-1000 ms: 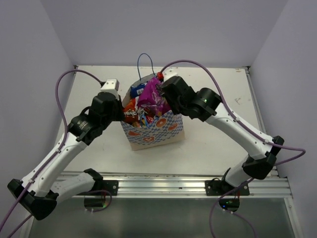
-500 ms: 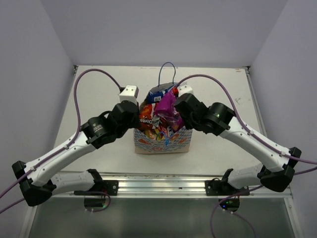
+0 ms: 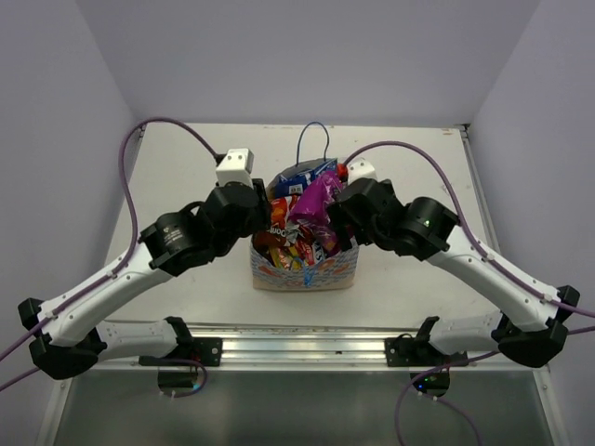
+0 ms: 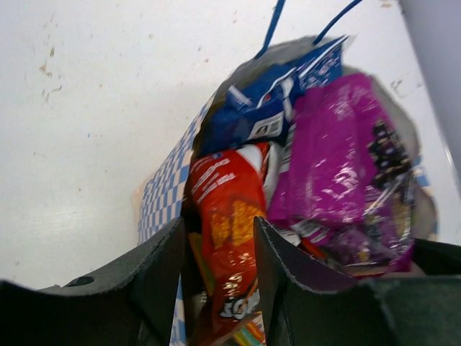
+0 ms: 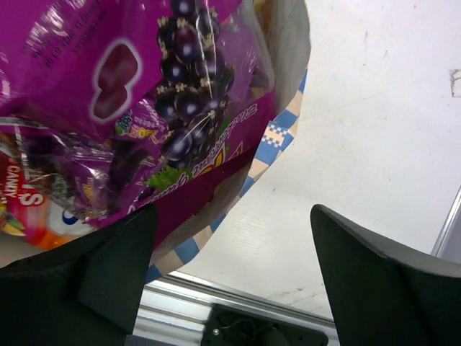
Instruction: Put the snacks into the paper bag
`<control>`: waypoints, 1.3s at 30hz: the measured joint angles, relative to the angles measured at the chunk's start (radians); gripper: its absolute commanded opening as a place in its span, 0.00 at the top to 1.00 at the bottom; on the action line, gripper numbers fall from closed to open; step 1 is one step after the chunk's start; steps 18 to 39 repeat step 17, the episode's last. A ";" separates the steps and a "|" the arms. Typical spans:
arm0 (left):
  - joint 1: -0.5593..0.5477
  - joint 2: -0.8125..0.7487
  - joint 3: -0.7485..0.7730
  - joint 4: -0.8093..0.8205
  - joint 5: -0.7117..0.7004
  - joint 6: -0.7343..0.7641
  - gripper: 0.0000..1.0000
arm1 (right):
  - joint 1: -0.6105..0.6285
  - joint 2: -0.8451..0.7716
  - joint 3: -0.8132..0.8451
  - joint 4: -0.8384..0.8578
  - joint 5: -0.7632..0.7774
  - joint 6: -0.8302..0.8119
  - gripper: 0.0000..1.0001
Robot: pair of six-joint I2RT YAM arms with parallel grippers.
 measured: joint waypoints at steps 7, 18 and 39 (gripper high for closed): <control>-0.040 0.080 0.239 0.006 -0.135 0.073 0.43 | 0.002 -0.012 0.181 -0.051 0.082 0.006 0.01; 0.225 0.146 0.334 0.156 -0.211 0.320 0.43 | -0.015 0.113 0.314 -0.130 0.341 0.031 0.01; 0.225 0.146 0.334 0.156 -0.211 0.320 0.43 | -0.015 0.113 0.314 -0.130 0.341 0.031 0.01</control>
